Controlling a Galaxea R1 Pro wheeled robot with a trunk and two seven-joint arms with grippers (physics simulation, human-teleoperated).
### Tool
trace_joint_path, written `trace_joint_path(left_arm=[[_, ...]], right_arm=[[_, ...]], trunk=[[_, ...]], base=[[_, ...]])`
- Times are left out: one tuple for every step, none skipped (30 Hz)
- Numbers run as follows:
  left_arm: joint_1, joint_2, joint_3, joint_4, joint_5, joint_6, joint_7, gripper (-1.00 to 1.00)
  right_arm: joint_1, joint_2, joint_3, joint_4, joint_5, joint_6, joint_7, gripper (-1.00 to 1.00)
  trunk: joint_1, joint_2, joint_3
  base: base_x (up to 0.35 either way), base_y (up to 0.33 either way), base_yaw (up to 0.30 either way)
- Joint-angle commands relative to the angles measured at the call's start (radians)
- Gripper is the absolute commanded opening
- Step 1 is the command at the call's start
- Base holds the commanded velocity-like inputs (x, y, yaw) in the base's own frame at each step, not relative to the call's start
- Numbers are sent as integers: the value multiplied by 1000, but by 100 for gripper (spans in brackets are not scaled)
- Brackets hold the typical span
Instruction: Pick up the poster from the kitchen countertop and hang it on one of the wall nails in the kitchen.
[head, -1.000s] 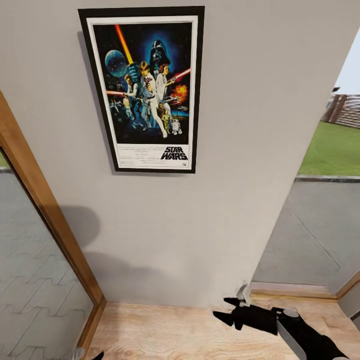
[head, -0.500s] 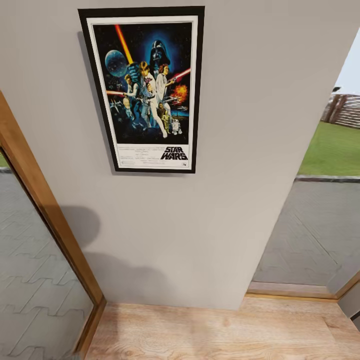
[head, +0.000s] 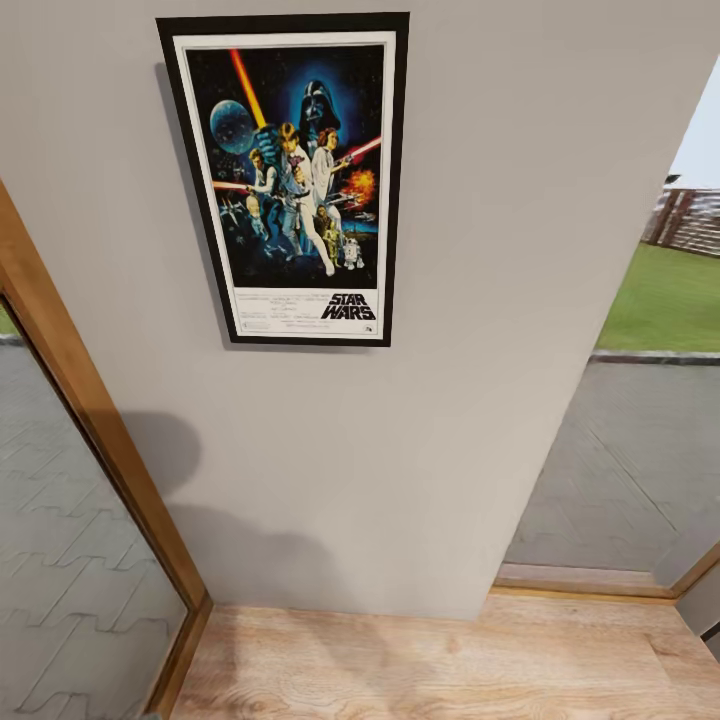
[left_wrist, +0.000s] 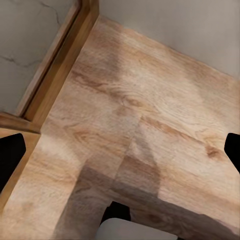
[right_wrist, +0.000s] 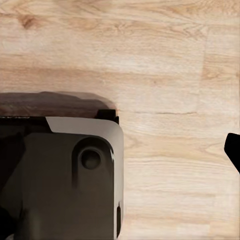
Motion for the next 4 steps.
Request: trace_joint_path(left_arm=[[-1, 0, -7, 1, 10, -2, -5, 100], [-1, 0, -7, 1, 10, -2, -4, 100], [-1, 0, -7, 1, 10, -3, -4, 100], [-1, 0, -7, 1, 10, -3, -4, 100]], right_arm=[[-2, 0, 8, 5, -10, -7, 7, 100], [-2, 0, 8, 5, -11, -7, 7, 100], [-2, 0, 7, 5, -11, -7, 7, 100], [-1, 0, 7, 5, -11, -7, 7, 100]], trunk=[[1, -2, -2], [1, -2, -2], [1, -2, -2], [1, -2, -2]], base=[[0, 0, 0], [0, 0, 0], [0, 0, 0], [0, 0, 0]])
